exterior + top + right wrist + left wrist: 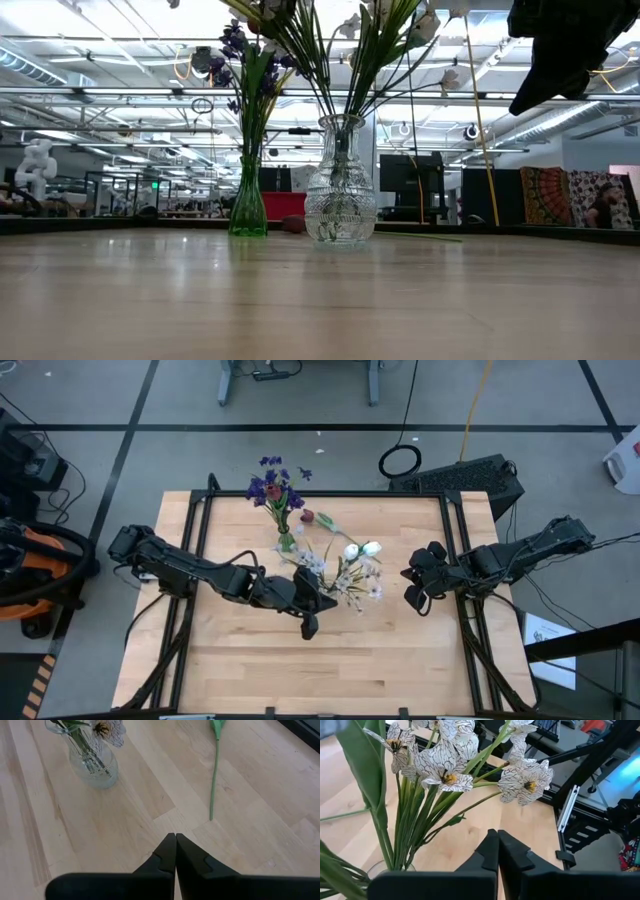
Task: Sort flowers into vase by color
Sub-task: Put the red flower into the green vase
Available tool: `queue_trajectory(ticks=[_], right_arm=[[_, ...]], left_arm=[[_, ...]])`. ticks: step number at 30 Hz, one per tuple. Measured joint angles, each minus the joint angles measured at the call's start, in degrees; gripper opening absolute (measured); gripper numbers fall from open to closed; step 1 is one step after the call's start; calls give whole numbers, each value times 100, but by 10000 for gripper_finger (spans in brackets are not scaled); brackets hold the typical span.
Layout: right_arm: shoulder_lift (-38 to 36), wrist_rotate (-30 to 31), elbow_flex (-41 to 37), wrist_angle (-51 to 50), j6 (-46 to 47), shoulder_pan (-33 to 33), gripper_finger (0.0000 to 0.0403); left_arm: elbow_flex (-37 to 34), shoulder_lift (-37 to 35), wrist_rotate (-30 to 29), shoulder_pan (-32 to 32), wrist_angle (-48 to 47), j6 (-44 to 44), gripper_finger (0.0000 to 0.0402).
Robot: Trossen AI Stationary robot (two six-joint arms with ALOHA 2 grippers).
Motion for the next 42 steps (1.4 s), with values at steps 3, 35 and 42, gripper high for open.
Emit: queue_trajectory(ticks=[3,35,42], right_arm=[[0,0,0,-1,-1,-1,0],[0,2,0,-8,-2,-1,0],[0,437,0,-59,-115,-1,0]], left_arm=[[114,-28,-23,0,-203,-1,3],[2282,-936,-353,-166,-3580,500,0],[2121,-1706,-989,-472,-4517,604,0]])
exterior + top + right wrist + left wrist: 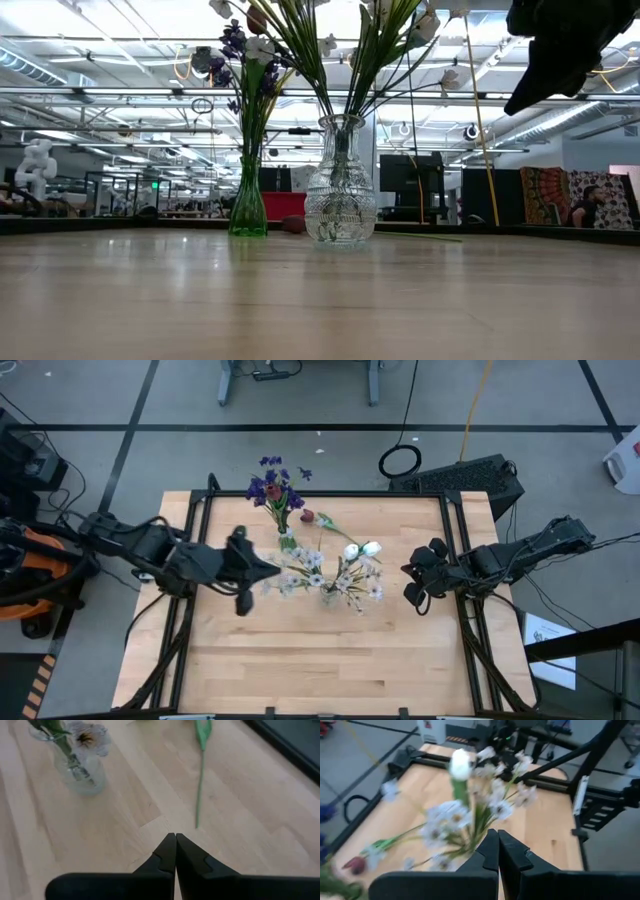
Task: Sort flowers into vase by color
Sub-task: Put the red flower into the green vase
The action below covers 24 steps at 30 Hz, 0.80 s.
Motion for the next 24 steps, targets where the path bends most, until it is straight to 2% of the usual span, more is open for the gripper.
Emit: queue_trajectory(ticks=[4,10,17,20,24], right_arm=[[2,-2,0,0,6,0,0],[0,-2,0,-4,227,0,0],[0,288,0,-4,773,-13,0],[10,590,0,5,1202,-60,0],[132,597,0,13,1808,-335,0]], left_arm=[[-680,-568,-146,-98,-34,-198,0],[-2292,-1696,-145,-123,254,-722,0],[-4370,-3019,229,-116,1431,-903,0],[-5144,-3369,392,-116,1864,-977,0],[-5834,-3561,404,-116,2468,-1057,0]])
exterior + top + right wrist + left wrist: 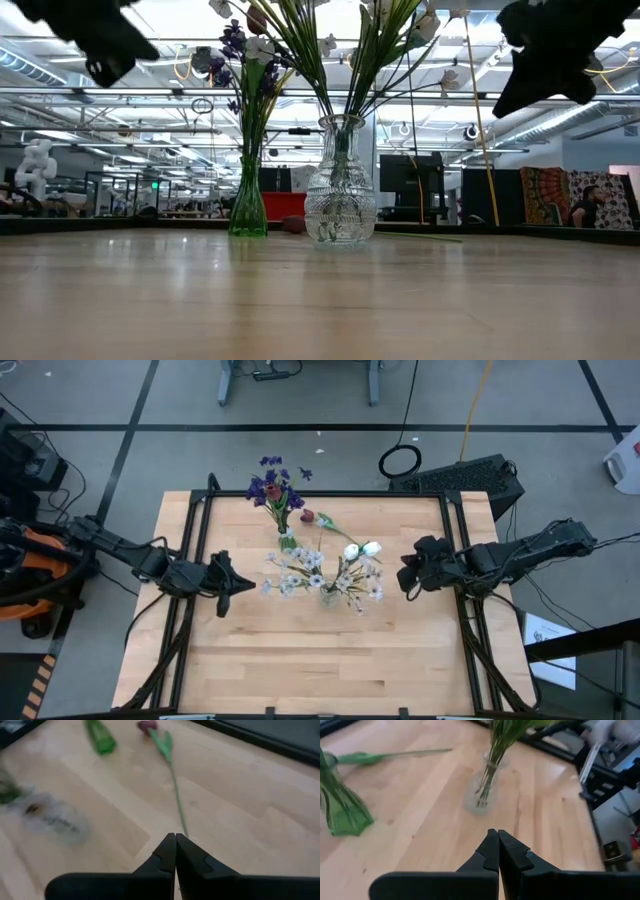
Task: Sort flowers into vase by color
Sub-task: Put the red flower into the green vase
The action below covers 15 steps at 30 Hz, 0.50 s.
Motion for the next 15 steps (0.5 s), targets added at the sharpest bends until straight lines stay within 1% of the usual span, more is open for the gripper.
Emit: queue_trajectory(ticks=[4,7,9,12,15], right_arm=[[288,-161,0,163,312,-411,0],[578,-572,0,480,327,-915,0],[797,-900,0,602,266,-1324,0],[1110,-1492,0,806,-197,-2021,0],[1365,-2095,0,1228,-921,-2784,0]], left_arm=[[-241,15,1,48,104,24,0],[-322,19,21,161,74,169,0],[-344,20,238,278,75,332,0],[-369,22,565,462,48,437,0],[-371,24,607,598,53,449,0]])
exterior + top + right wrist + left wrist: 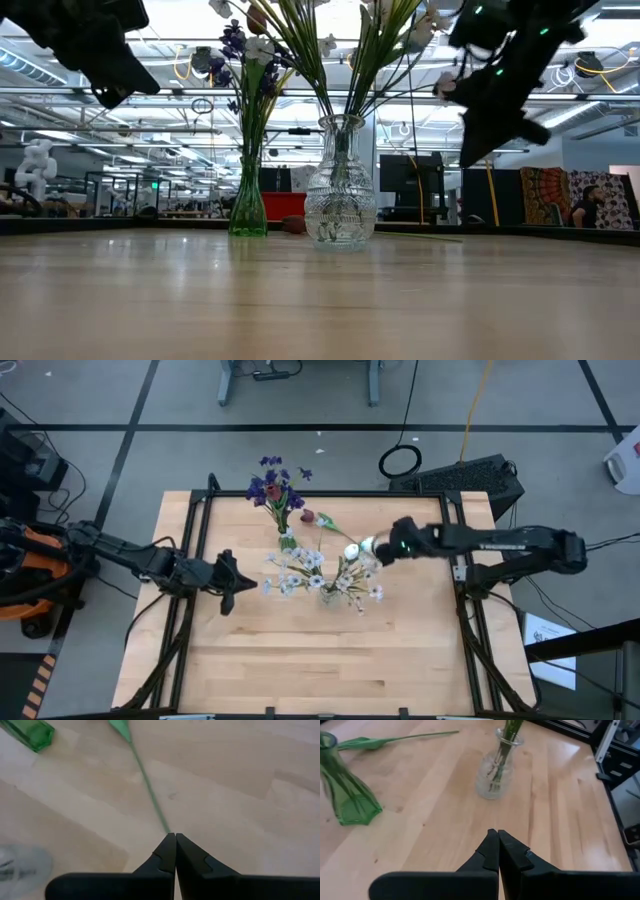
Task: Sort flowers into vase by color
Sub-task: Put the red flower into the green vase
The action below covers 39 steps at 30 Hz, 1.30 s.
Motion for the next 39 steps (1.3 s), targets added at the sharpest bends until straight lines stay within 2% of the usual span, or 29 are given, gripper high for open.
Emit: queue_trajectory(ticks=[3,6,8,11,15,22,27,35,39], right_arm=[[219,-493,0,648,-828,-790,0],[498,-1252,0,1405,-1557,-1521,0],[730,-1709,0,1957,-1929,-1877,0],[1141,-2073,6,2605,-2419,-2127,0],[1885,-2159,458,2522,-3065,-2204,0],[3420,-2264,2109,1155,-3990,-2209,0],[4107,-2262,2969,587,-4351,-2131,4],[4577,-2248,3342,583,-4820,-1722,65],[4770,-1819,3342,604,-4868,-1537,103]], left_arm=[[0,2,-30,114,3,2,0],[0,5,-129,217,39,-110,0],[0,7,-197,275,42,-147,0],[0,7,-275,351,52,-150,0],[0,7,-479,457,50,-427,0],[0,7,-643,630,58,-729,0],[1,7,-692,682,43,-1005,0],[0,7,-693,682,30,-1342,0],[2,9,-693,682,28,-1351,0]])
